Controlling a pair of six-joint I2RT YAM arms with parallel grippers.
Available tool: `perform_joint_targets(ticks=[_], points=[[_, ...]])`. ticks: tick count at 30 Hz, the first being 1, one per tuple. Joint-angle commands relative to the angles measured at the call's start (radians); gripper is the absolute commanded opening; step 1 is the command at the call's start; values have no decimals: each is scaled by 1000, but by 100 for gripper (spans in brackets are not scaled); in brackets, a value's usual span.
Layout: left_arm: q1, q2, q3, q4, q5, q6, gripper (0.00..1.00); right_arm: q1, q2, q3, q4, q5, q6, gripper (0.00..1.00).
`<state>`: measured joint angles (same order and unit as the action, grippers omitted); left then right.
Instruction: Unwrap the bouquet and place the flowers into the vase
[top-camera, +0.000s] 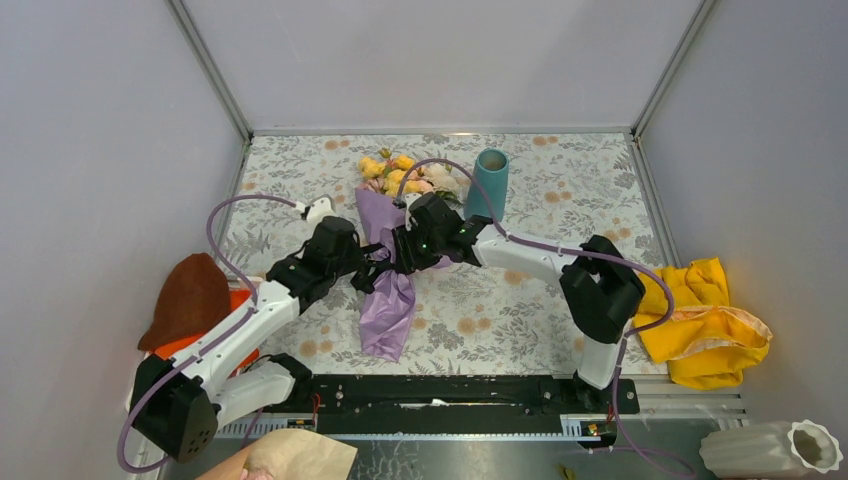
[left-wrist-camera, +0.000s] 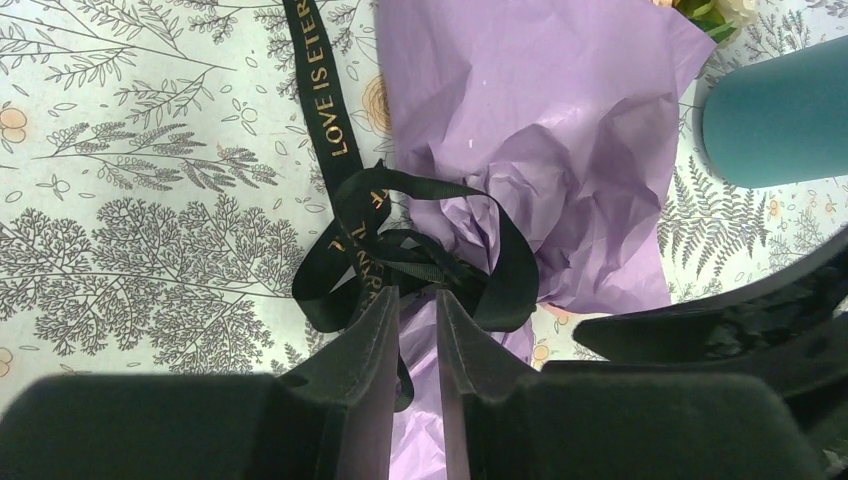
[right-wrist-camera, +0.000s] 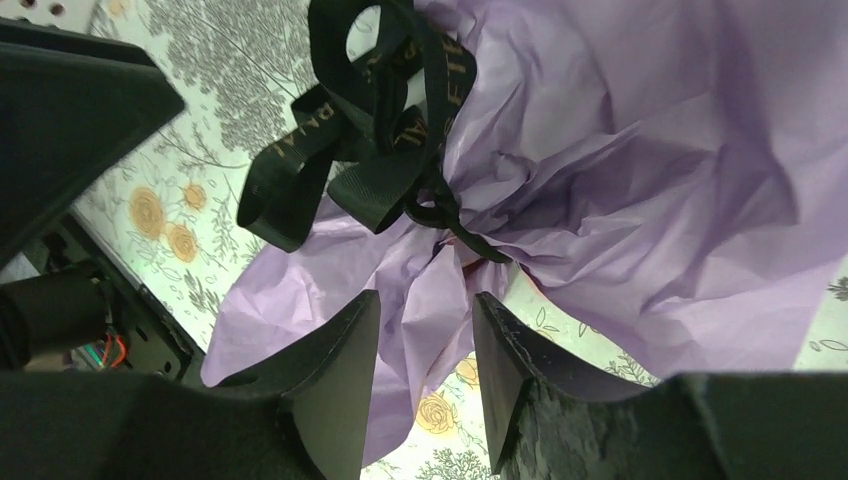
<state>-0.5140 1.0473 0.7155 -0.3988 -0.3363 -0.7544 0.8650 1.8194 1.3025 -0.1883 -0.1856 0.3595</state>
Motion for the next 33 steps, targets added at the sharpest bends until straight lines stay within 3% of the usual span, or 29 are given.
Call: perform_joint_targets(ticks=[1,8,13,16,23,27,33], points=[[8,-32,-1,-18,-17,-28,25,17,42,40,31,-15,-20,47],[8,-94,-20,-14,50,-23,25,17,116,73,32,56,-59,45],[6,-103,-31,-7,135,0,24,17,164,93,29,50,-47,30],[6,-128,-66,3,181,-5,24,17,166,78,38,72,-39,27],[6,-126,-209,125,329,-51,8,16,153,76,37,127,-45,17],[6,-58,-251,222,405,-59,5,16,152,99,19,143,-42,18],[6,80,-273,342,437,-53,4,17,125,101,6,180,-41,34]])
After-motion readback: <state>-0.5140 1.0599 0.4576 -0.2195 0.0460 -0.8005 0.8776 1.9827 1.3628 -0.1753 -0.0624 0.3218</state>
